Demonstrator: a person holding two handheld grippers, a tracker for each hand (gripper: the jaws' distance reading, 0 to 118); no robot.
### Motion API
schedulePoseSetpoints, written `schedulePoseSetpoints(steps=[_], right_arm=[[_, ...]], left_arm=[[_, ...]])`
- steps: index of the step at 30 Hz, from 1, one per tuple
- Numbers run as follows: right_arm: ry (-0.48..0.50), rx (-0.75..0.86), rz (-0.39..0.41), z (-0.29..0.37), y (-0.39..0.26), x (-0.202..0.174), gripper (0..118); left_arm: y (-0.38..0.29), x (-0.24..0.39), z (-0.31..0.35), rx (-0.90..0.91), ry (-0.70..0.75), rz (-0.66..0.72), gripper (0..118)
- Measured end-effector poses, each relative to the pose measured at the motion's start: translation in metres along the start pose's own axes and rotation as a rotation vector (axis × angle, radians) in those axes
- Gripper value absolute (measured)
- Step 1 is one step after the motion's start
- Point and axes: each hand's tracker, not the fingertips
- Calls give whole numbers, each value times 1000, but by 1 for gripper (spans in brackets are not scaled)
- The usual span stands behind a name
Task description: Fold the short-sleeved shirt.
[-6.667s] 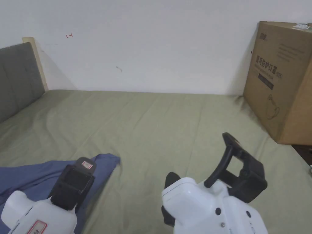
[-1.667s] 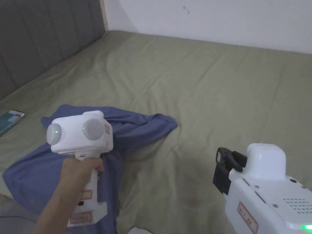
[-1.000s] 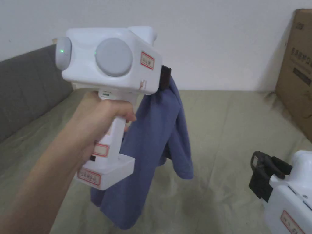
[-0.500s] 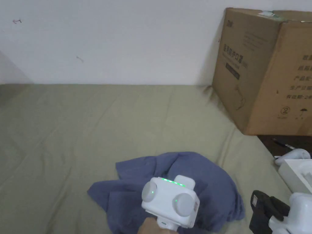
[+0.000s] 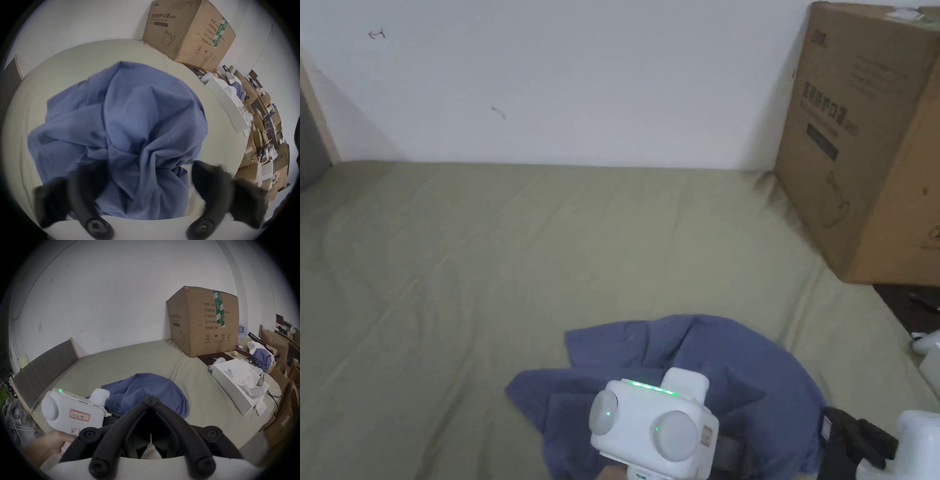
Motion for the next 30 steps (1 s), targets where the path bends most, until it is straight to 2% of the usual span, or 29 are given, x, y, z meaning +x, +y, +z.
schedulePoseSetpoints(steps=[1,2,5,8,9,10,11,12,16,24,28,29,30], right_arm=[[5,2,12,1,0,-3,0],[12,5,20,2,0,-6,0],[35,13,19,6,1,-12,0],[48,19,22,10,2,-19,0],[53,21,25,10,3,-21,0],[58,23,27,11,3,-24,0],[63,27,27,12,3,-26,0],[70,29,26,12,3,-29,0],[88,32,39,12,3,-42,0],[113,-28,61,-17,-8,-68,0],[127,-64,79,-35,-10,-76,0],[130,-72,74,-39,-10,-76,0],[133,-74,67,-43,-9,-76,0]], left_arm=[[-1,-1,13,70,26,-10,116],[-3,-3,26,132,47,-14,118],[-6,-11,62,222,81,4,118],[-6,-33,92,224,85,50,117],[-9,-41,105,230,86,62,109],[-14,-50,116,248,98,80,95],[-16,-58,126,264,119,93,74],[-21,-68,135,261,154,106,48],[-44,-113,148,250,253,133,0],[-58,-186,126,136,249,243,0],[-32,-197,101,102,270,221,0],[-26,-201,93,101,293,220,4],[-19,-207,85,100,288,228,26]])
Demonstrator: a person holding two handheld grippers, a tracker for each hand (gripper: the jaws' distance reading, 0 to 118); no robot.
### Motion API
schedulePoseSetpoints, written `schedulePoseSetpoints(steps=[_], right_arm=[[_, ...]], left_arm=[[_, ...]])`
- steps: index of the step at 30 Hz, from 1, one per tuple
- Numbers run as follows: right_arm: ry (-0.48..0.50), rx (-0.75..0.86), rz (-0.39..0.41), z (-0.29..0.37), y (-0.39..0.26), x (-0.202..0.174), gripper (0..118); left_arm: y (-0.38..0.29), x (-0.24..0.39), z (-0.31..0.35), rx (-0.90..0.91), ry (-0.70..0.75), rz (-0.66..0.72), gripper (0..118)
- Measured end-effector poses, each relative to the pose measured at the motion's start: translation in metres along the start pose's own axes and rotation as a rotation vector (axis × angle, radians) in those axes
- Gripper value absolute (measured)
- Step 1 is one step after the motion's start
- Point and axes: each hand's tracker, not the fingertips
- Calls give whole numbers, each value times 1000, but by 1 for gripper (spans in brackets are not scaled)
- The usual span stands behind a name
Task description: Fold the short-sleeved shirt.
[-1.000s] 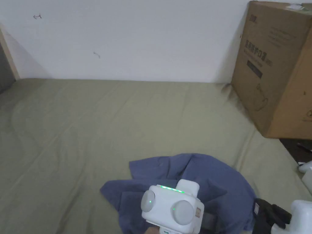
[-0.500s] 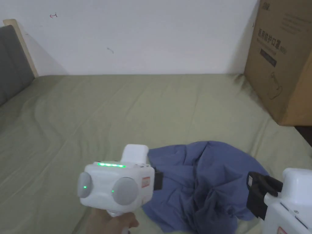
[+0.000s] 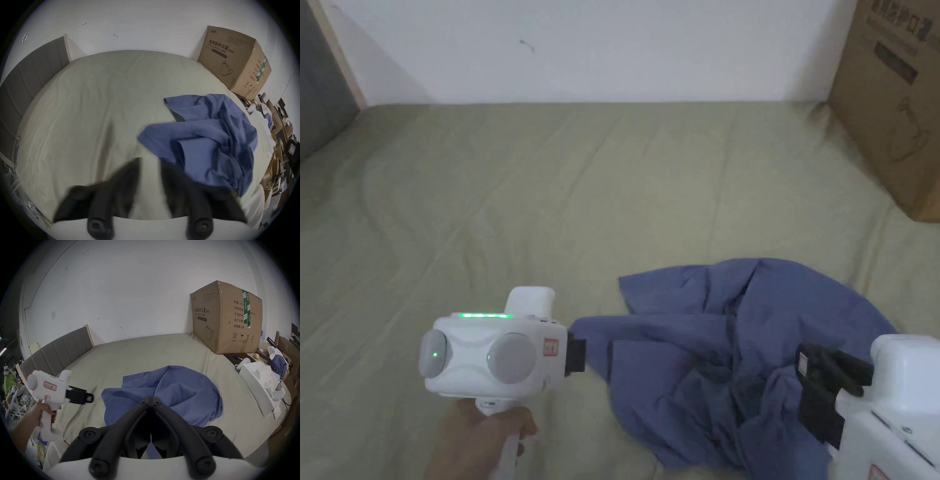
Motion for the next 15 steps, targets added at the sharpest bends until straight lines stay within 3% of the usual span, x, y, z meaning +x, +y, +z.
schedulePoseSetpoints(steps=[2,3,9,15], right_arm=[[-2,0,-2,-7,2,2,0],[-4,-6,2,-11,4,3,0],[-16,-38,14,-30,6,12,0],[-21,-64,-17,-45,1,21,0]], left_arm=[[12,-8,-28,-35,-17,11,87],[17,-9,-38,-35,-15,15,110],[34,-12,-90,-86,107,-63,111],[25,1,-106,-90,94,-89,107]])
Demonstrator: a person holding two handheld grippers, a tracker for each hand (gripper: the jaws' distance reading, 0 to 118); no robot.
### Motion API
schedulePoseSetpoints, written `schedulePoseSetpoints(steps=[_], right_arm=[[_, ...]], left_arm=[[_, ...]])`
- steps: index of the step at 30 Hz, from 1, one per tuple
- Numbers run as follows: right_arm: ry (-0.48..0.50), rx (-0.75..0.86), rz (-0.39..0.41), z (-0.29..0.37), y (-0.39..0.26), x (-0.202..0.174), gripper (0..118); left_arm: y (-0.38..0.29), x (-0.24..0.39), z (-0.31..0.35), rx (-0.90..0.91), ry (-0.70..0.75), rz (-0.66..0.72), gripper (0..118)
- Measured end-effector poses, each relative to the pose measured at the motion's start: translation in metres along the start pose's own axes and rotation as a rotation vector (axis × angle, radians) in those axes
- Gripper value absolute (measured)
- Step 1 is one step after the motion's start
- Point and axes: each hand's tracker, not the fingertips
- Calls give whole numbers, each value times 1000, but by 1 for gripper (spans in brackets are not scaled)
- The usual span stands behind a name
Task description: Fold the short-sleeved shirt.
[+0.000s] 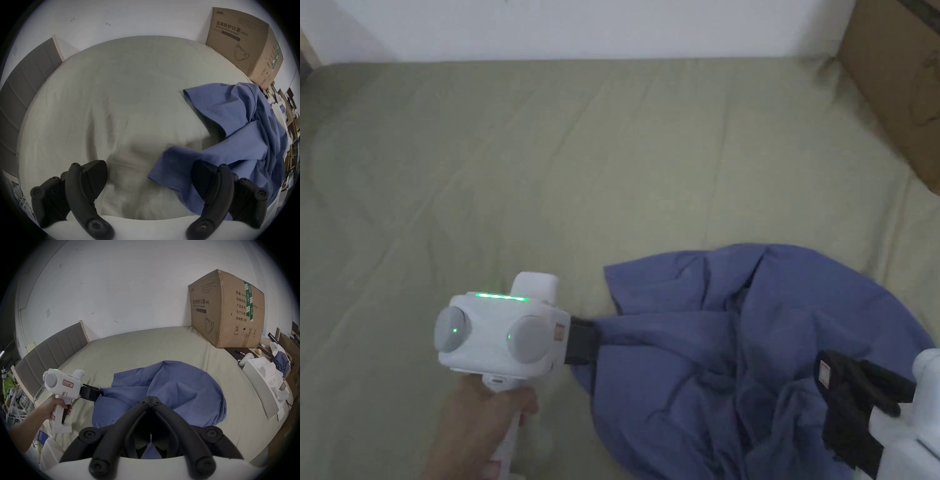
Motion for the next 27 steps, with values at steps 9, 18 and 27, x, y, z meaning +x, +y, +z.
schedulePoseSetpoints(steps=[9,18,27], right_arm=[[-25,-44,-57,-6,-12,15,0],[-59,-55,-63,-1,-9,26,0],[28,-87,-63,-24,36,40,0]], left_arm=[[-11,30,19,80,18,-179,33],[-17,6,56,193,-154,-82,1],[-25,8,98,237,-172,-103,2]])
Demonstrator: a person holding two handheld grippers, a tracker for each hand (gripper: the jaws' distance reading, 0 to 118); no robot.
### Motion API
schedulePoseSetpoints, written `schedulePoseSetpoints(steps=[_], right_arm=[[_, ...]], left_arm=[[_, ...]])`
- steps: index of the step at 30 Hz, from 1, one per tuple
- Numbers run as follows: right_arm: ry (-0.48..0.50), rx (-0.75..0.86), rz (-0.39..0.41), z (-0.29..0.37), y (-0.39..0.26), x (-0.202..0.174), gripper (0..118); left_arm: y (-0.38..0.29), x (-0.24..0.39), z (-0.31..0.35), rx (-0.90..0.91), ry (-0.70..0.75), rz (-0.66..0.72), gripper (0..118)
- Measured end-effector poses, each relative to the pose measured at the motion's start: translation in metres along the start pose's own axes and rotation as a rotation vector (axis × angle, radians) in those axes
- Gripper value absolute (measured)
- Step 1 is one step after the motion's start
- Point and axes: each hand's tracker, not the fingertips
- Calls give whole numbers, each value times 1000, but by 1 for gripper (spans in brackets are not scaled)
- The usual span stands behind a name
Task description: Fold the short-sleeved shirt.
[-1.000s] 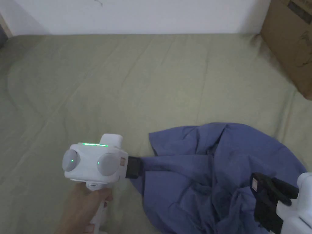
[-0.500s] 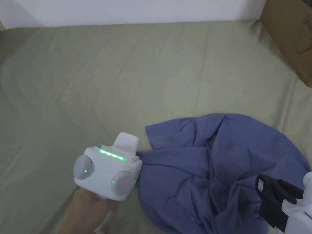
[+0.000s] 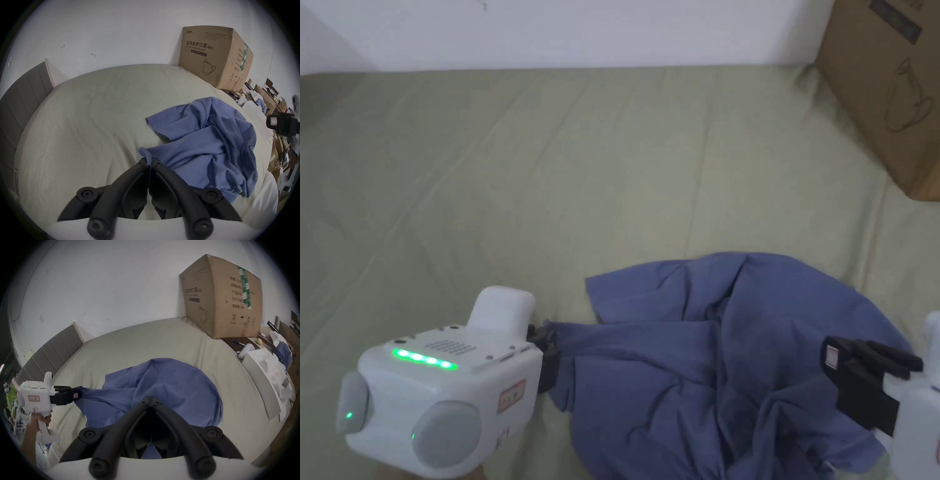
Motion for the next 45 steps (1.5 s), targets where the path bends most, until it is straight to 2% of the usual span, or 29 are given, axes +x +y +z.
schedulePoseSetpoints(steps=[1,2,5,6,10,14,19,22,23,25,26,27,29,30,31,33,38,39,42,45], right_arm=[[22,-4,-8,-6,9,2,1],[51,-19,-5,-15,19,5,11],[78,-48,-14,-53,49,15,89],[86,-92,7,-70,58,18,104],[97,-153,178,-131,86,21,103],[60,-286,273,-194,103,17,103],[38,-303,565,-241,97,-9,102],[148,-347,647,-252,93,-25,102],[155,-388,695,-258,89,-31,102],[69,-493,776,-276,76,-36,99],[41,-537,790,-284,68,-35,93],[102,-528,712,-285,67,-30,90],[108,-505,613,-280,75,-24,83],[140,-512,597,-277,78,-21,67],[133,-500,609,-273,78,-20,55],[121,-477,619,-262,79,-22,7],[86,-457,657,-240,77,-32,7],[90,-446,639,-231,83,-30,7],[106,-357,518,-195,112,-26,7],[83,-245,484,-145,148,-20,7]], left_arm=[[-1,2,2,3,-5,0,2],[-1,4,4,3,-6,0,2],[-3,9,7,-1,-5,-16,1],[-4,10,8,-3,-7,-21,2],[-6,15,11,-16,-6,-42,2],[-9,15,11,-13,19,-53,2],[-8,15,11,-23,9,-48,2],[-8,13,9,-28,6,-42,2],[-9,10,7,-29,2,-34,2],[-9,8,5,-32,3,-24,2],[-8,8,5,-32,1,-21,2],[-8,8,5,-34,1,-17,2],[-7,7,3,-35,-6,-17,2],[-7,8,2,-41,-3,-16,1],[-8,7,1,-39,-1,-19,2],[-8,8,0,-46,4,-17,2],[-9,4,7,-47,3,12,2],[-5,6,14,-56,6,20,1],[2,5,33,-38,54,35,1],[16,-5,64,19,137,49,1]])
